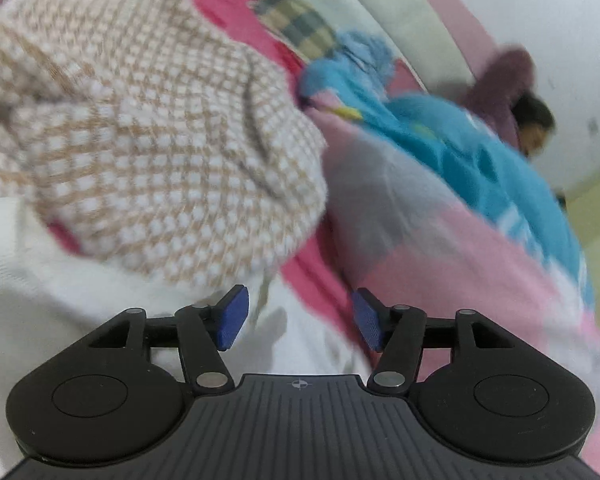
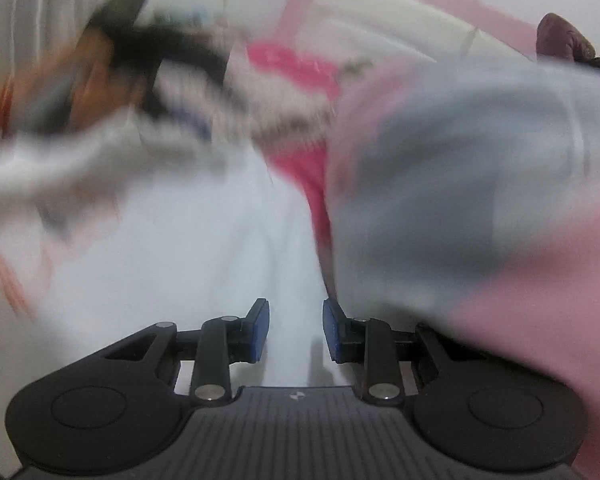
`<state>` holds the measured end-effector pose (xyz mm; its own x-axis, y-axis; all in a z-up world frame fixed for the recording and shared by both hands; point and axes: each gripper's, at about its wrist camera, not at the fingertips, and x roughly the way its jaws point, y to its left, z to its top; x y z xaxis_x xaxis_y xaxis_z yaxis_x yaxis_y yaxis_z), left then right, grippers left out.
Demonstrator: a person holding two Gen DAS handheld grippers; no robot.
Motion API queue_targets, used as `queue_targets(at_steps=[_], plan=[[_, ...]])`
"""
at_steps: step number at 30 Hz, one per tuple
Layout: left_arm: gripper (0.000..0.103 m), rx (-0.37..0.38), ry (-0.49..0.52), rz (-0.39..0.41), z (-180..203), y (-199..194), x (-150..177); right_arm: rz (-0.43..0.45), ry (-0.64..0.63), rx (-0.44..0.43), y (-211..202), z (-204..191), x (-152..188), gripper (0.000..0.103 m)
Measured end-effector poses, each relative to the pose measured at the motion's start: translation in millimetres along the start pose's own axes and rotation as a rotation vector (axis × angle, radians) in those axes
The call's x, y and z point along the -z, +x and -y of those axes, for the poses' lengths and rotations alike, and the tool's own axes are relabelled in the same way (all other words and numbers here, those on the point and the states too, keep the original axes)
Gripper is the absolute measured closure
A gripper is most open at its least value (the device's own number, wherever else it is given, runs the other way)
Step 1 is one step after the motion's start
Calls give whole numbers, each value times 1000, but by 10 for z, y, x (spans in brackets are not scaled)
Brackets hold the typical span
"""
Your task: Fold clothes
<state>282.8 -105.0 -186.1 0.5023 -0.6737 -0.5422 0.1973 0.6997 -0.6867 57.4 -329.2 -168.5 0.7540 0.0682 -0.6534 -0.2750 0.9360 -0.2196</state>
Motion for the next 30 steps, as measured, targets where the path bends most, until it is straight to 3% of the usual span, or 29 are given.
queue_targets(at_steps=[3,6,12,17,24,27,30], plan=[[45,-45,110,-52,-110,-226,224,-6,3,-70,266,54,-446,72],[45,-99,166,-87,-238,-288,391,-74,-42,-129,764,97,-907,72],[46,-40,150,-87,-622,-434,421,-337,-291,-65,1917,-54,-1373,73],[47,8,137,-96,-721,-470,414,-518,-364,-148,2315,-24,-1358,73],[47,37,129,-100,-835,-519,443,-593,-302,-258,2401,61,-1302,73],[47,29,148,-93,-805,-523,471,-593,-313,-278,2361,25,-1227,90],[47,7,182,-84,-728,-507,494,-529,-451,-182,2244,-182,-1072,99]])
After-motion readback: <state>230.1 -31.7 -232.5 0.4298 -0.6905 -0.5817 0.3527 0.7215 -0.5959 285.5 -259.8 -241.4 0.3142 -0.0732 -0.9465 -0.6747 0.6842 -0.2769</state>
